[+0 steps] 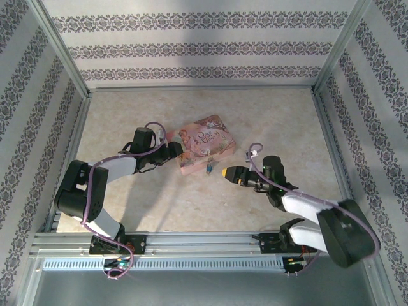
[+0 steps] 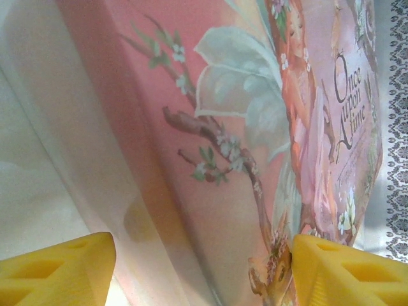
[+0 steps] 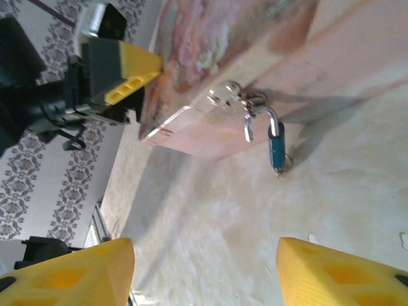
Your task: Unlock a padlock with a key
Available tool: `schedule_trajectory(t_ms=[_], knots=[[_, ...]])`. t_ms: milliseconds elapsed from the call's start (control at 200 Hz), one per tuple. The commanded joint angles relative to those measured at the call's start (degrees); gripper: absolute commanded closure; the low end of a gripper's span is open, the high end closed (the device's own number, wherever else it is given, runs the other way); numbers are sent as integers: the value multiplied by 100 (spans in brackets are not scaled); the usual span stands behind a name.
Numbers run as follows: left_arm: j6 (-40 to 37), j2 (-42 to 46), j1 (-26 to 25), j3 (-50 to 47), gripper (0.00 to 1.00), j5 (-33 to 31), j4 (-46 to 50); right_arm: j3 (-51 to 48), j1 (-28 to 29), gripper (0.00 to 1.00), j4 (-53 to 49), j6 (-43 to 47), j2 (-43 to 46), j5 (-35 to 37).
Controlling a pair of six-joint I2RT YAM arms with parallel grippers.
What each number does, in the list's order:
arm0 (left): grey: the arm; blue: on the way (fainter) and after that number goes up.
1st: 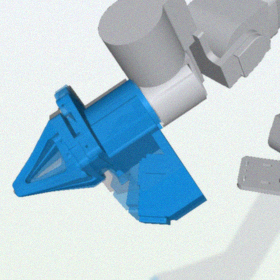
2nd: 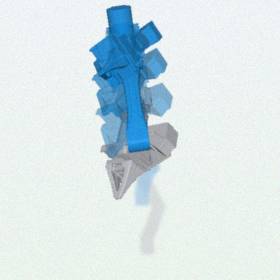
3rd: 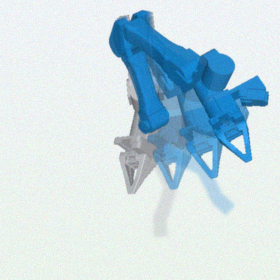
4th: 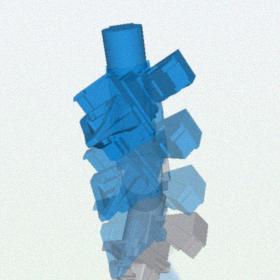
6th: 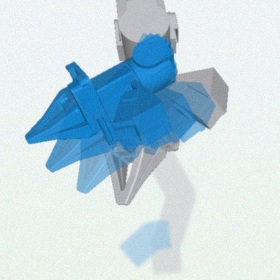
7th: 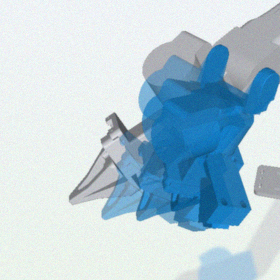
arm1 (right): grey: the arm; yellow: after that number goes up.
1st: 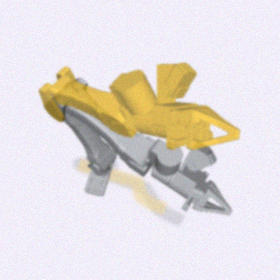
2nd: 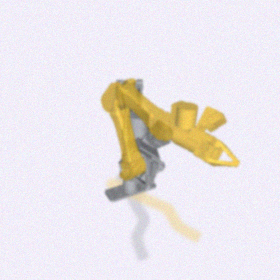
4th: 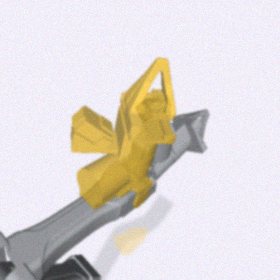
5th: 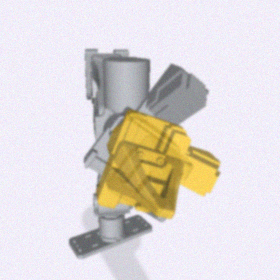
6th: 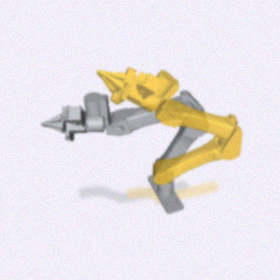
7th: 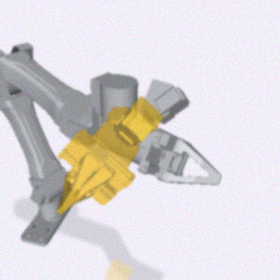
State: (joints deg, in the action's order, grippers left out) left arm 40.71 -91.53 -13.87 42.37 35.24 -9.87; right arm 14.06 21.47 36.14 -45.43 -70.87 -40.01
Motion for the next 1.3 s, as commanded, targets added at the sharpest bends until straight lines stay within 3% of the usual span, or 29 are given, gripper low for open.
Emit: schedule_trajectory(t_ms=[0,225,555,1294], knots=[[-152,-41,-4,14,29,-264,451,245,-4,44,1367,-173,-730,-315],[-125,-6,-4,3,29,-231,416,451,93,52,2930,-546,-2343,86],[-125,-19,-11,5,29,-220,421,899,330,59,3622,-617,-3575,354],[-91,-45,-6,-14,29,-193,347,1163,541,71,4284,-856,-4385,623]])
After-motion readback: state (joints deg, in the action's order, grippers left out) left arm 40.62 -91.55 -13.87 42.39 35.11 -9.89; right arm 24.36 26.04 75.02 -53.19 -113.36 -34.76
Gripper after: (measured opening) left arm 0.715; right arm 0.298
